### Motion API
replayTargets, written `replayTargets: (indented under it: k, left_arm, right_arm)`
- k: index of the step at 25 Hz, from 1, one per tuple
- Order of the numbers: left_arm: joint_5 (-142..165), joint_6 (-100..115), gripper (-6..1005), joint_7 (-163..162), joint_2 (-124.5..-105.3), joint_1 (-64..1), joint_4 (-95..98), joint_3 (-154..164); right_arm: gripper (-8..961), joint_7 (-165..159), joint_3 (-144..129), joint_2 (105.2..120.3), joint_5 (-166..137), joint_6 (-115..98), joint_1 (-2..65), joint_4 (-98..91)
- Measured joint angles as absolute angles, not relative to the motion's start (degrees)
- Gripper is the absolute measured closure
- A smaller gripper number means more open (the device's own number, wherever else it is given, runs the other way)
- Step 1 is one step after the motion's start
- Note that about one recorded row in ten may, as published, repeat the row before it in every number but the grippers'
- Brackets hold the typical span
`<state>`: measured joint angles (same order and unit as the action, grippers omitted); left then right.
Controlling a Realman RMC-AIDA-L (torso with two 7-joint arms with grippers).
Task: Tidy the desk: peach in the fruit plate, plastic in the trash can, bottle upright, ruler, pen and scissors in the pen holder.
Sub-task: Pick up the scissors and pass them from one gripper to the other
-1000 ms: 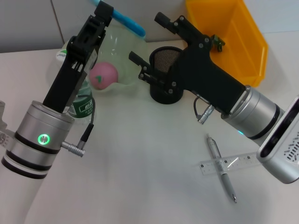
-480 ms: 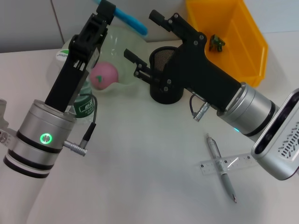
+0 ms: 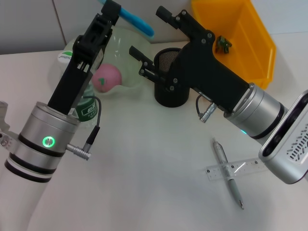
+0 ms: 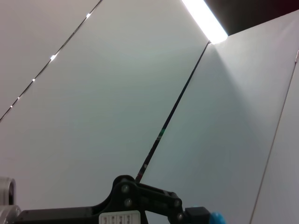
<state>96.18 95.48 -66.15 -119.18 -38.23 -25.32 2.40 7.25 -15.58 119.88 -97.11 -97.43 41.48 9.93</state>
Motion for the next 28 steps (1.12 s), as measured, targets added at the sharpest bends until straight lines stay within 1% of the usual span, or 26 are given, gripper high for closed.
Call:
replayTargets:
  k: [28]
  left_arm:
    - [96.5,94.5,673,-66.1,-119.18,-38.0,-25.9,2.0]
  right_arm:
    - [230,7.4,-15.6,119.88,-97.1,-97.4,41.4,9.9]
